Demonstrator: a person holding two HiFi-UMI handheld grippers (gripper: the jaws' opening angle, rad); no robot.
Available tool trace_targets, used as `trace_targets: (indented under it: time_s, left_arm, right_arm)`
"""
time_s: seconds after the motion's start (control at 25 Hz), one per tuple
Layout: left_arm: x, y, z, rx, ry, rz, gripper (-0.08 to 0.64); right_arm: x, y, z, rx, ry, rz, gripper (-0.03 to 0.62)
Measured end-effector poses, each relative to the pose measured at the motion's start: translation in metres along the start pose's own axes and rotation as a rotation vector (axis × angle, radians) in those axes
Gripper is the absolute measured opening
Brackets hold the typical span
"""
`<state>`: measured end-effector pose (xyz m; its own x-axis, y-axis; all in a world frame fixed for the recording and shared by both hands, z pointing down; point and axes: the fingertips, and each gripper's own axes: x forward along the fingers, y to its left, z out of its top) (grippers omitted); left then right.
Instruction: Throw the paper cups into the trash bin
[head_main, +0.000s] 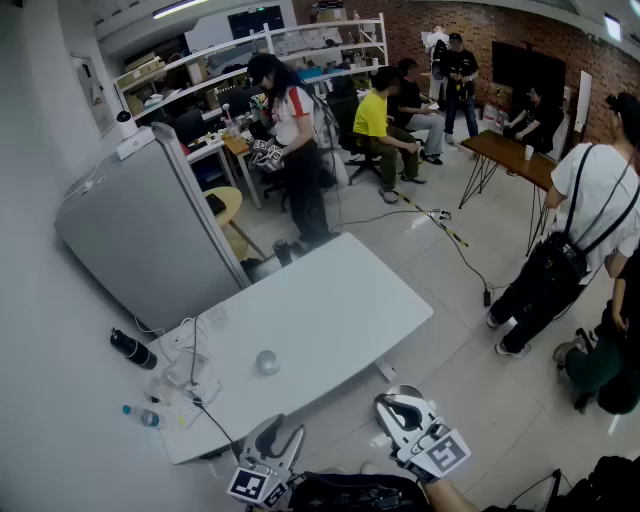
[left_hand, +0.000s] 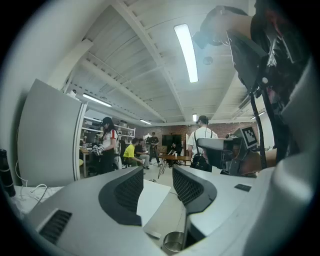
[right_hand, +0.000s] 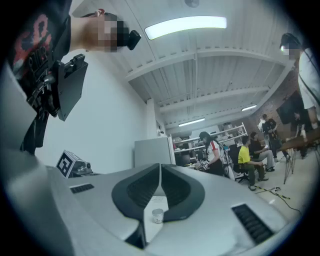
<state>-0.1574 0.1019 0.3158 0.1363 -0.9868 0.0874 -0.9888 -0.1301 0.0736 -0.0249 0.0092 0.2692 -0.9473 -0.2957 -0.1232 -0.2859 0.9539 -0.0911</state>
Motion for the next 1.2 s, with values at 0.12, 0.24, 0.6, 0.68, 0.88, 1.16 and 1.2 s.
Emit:
trace_targets:
  time_s: [0.12, 0.24, 0.6, 0.68, 0.88, 1.16, 1.2]
  left_arm:
    - [-0.002, 0.005, 0.001, -0.002, -0.006, 0.010, 0.176]
    - [-0.006, 0.009, -0.004, -0.010, -0.002, 0.015, 0.176]
    - [-0.018, 0.020, -0.018, -0.048, 0.016, 0.082, 0.153]
    - [-0.012, 0.034, -0.012, -0.043, -0.005, 0.085, 0.129]
    - [-0.025, 0.047, -0.011, -0.076, -0.013, 0.142, 0.129]
    - [-0.041, 0.047, -0.018, -0.088, 0.028, 0.206, 0.129]
    - [-0.043, 0.050, -0.019, -0.089, 0.036, 0.206, 0.129]
  right_arm:
    - [0.009, 0.006, 0.001, 0.004, -0.007, 0.018, 0.020]
    - [0.014, 0.010, -0.002, 0.011, -0.003, 0.017, 0.020]
    - [0.018, 0.019, -0.021, 0.028, 0.057, 0.046, 0.006]
    - [0.034, 0.018, -0.019, 0.019, 0.042, 0.050, 0.006]
    - [0.055, 0.031, -0.018, 0.058, 0.055, 0.102, 0.006]
    - [0.066, 0.039, -0.036, 0.150, 0.100, 0.184, 0.006]
    - [0.069, 0.042, -0.039, 0.163, 0.103, 0.193, 0.006]
